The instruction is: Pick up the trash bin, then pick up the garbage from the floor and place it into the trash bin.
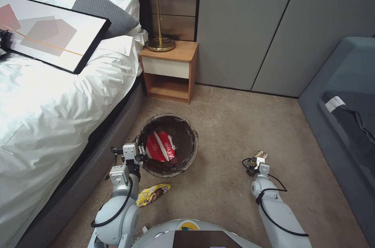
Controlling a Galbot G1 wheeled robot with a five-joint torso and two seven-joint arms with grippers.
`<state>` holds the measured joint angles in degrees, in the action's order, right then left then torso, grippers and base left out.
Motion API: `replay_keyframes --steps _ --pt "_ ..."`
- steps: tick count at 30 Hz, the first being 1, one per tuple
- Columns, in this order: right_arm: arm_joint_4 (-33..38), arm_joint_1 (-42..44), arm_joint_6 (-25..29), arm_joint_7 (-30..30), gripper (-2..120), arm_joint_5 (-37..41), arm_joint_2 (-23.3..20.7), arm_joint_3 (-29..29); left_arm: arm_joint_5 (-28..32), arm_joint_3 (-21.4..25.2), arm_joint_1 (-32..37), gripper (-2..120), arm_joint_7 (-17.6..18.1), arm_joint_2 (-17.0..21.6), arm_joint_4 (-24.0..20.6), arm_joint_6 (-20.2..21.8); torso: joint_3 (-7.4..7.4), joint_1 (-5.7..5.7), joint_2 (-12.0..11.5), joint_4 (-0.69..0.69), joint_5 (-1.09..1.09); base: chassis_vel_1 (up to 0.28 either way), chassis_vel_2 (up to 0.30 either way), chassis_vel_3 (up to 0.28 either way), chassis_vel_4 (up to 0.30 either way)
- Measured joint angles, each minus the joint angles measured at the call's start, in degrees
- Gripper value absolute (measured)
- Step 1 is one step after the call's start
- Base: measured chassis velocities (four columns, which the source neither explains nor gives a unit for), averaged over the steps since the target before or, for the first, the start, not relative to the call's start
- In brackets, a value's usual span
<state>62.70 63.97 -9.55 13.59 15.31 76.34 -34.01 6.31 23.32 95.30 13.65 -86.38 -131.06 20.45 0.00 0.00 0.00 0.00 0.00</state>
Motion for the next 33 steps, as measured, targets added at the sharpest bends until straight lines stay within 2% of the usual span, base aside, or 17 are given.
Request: replay_keyframes --steps 1,4,5,6,8,10,11,13,15,16,19,29,31,33 --pt "0.0 0.0 0.0 0.0 65 0.0 0.0 0.0 0.0 0.0 0.0 0 0.0 0.0 0.0 0.0 0.00 0.00 0.0 0.00 0.00 0.000 0.000 0.000 0.000" --pt "-1.5 -0.1 0.9 -0.1 48 -0.4 0.0 0.0 0.0 0.0 -0.1 0 0.0 0.0 0.0 0.0 0.00 0.00 0.0 -0.01 0.00 0.000 0.000 0.000 0.000" --pt "-1.5 -0.1 0.9 -0.1 48 -0.4 0.0 0.0 0.0 0.0 -0.1 0 0.0 0.0 0.0 0.0 0.00 0.00 0.0 -0.01 0.00 0.000 0.000 0.000 0.000" --pt "-1.8 -0.1 1.1 -0.2 41 -0.5 0.1 0.0 0.0 0.0 -0.1 0 0.0 0.1 0.0 0.0 0.00 0.00 0.0 0.00 0.00 0.000 0.000 0.000 0.000" --pt "-1.9 -0.1 1.1 -0.2 39 -0.6 0.1 -0.1 0.0 0.0 -0.1 0 0.0 0.1 0.0 0.0 0.00 0.00 0.0 0.00 0.00 0.000 0.000 0.000 0.000" --pt "-2.0 -0.1 1.4 -0.3 28 -0.8 0.1 -0.1 0.0 0.0 -0.2 0 0.0 0.1 0.0 0.0 0.00 0.00 0.0 0.01 0.00 0.000 0.000 0.000 0.000" --pt "-2.0 -0.1 1.4 -0.3 28 -0.8 0.1 -0.1 0.0 0.0 -0.2 0 0.0 0.1 0.0 0.0 0.00 0.00 0.0 0.01 0.00 0.000 0.000 0.000 0.000" --pt "-2.2 -0.1 1.7 -0.3 17 -1.1 0.1 -0.1 0.0 0.0 -0.2 0 0.0 0.1 0.0 0.0 0.00 0.00 0.0 0.00 -0.01 0.000 0.000 0.000 0.000" --pt "-2.2 -0.1 1.8 -0.2 14 -1.2 0.1 -0.1 0.1 0.0 -0.2 0 0.0 0.1 0.0 0.0 0.00 0.00 0.0 0.00 -0.01 0.000 0.000 0.000 0.000" --pt "-2.3 -0.1 2.0 -0.2 7 -1.3 0.1 -0.1 0.1 0.0 -0.2 0 0.0 0.1 0.0 0.0 0.00 0.00 0.0 0.00 -0.01 0.000 0.000 0.000 0.000" --pt "-2.5 -0.1 2.3 -0.2 0 -1.5 0.0 -0.1 0.1 0.0 -0.2 0 0.0 0.1 0.0 0.0 0.00 0.00 0.0 0.00 -0.01 0.000 0.000 0.000 0.000" --pt "-0.6 0.8 3.3 0.1 0 -2.3 0.0 -0.1 0.1 0.0 -0.3 0 0.0 0.1 0.1 0.1 0.00 0.00 0.0 0.00 0.00 0.000 0.000 0.000 0.000" --pt "1.1 1.5 3.5 0.2 0 -2.5 0.0 -0.2 0.1 0.0 -0.3 0 0.0 0.1 0.1 0.1 0.00 0.00 0.0 0.00 0.00 0.000 0.000 0.000 0.000" --pt "7.0 3.7 3.8 0.6 0 -3.1 0.0 -0.6 0.1 0.0 -0.4 0 0.0 0.1 0.3 0.1 0.00 0.00 0.0 0.01 0.00 0.000 0.000 0.000 0.000"
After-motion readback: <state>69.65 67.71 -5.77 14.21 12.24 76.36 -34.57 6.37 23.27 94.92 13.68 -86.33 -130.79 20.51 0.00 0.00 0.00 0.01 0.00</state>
